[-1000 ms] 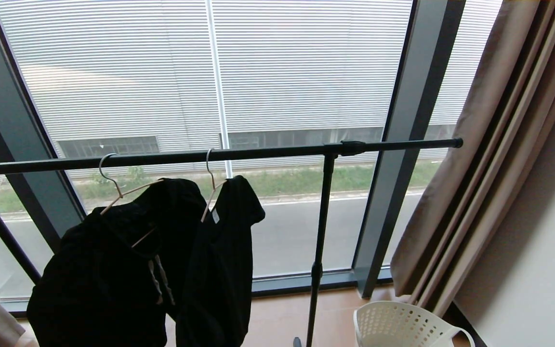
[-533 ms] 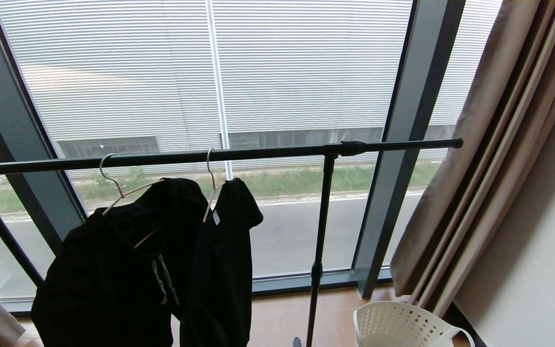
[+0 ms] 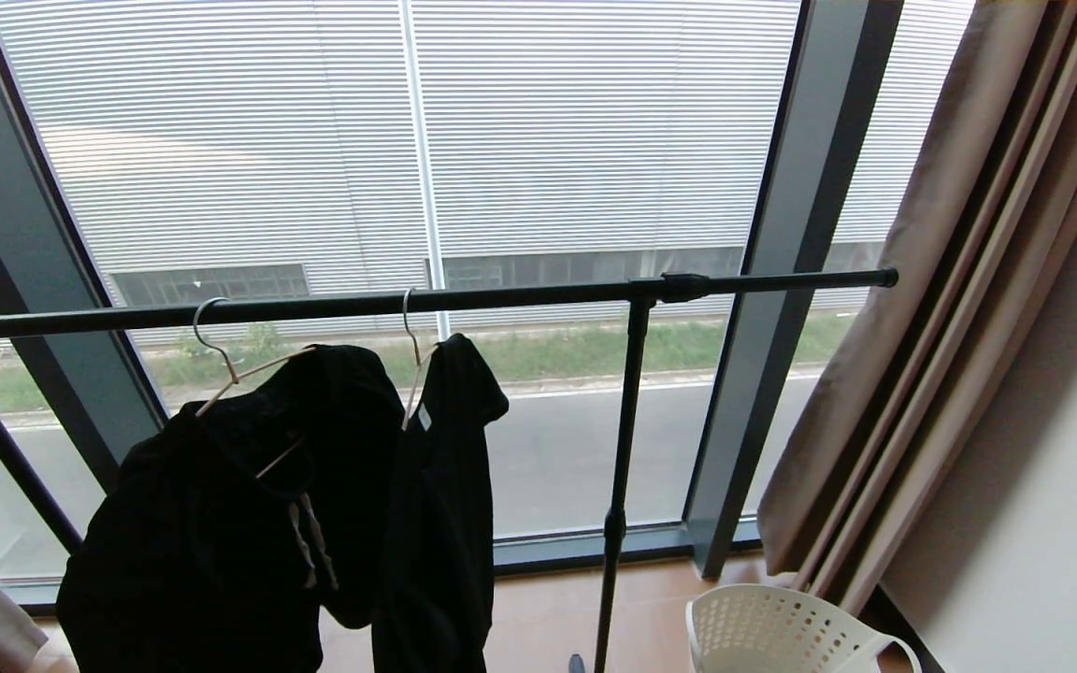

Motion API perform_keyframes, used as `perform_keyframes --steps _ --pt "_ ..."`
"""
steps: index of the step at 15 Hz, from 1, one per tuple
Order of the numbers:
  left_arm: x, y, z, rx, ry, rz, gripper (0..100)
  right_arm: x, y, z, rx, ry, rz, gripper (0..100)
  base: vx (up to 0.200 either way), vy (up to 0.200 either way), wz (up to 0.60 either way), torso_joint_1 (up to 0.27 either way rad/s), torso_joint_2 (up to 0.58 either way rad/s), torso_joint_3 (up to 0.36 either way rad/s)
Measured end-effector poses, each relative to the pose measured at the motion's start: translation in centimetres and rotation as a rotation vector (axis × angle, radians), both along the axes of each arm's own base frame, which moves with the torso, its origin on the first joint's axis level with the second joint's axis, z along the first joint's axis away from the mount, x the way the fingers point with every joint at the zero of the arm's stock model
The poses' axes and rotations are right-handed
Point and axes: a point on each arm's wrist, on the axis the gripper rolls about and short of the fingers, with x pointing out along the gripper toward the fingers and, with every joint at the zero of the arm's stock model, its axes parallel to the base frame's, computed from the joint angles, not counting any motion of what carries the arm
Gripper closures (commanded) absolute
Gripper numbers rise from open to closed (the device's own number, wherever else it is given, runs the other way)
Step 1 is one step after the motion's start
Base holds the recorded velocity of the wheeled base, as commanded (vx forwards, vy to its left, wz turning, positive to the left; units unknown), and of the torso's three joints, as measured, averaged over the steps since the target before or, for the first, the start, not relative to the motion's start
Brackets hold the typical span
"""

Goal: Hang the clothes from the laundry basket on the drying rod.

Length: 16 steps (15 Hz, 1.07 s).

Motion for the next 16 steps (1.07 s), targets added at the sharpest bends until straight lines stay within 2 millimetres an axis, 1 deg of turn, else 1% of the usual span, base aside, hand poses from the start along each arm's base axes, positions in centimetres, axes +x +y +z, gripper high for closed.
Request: perform_keyframes --steps 3,8,16 --pt "-0.01 0.00 0.00 -0.044 -0.001 0.006 0 0.00 -0.02 -0.03 0.067 0.002 -0.011 0 0.000 0.000 0.00 0.000 0.00 0.000" --pt "-0.02 0.00 0.03 -0.094 0.001 0.010 0 0.01 -0.02 -0.04 0.058 0.002 -0.008 0 0.000 0.000 0.00 0.000 0.00 0.000" --pt "-0.03 0.00 0.03 -0.096 0.001 0.008 0 0.01 -0.02 -0.06 0.058 0.003 -0.007 0 0.000 0.000 0.00 0.000 0.00 0.000"
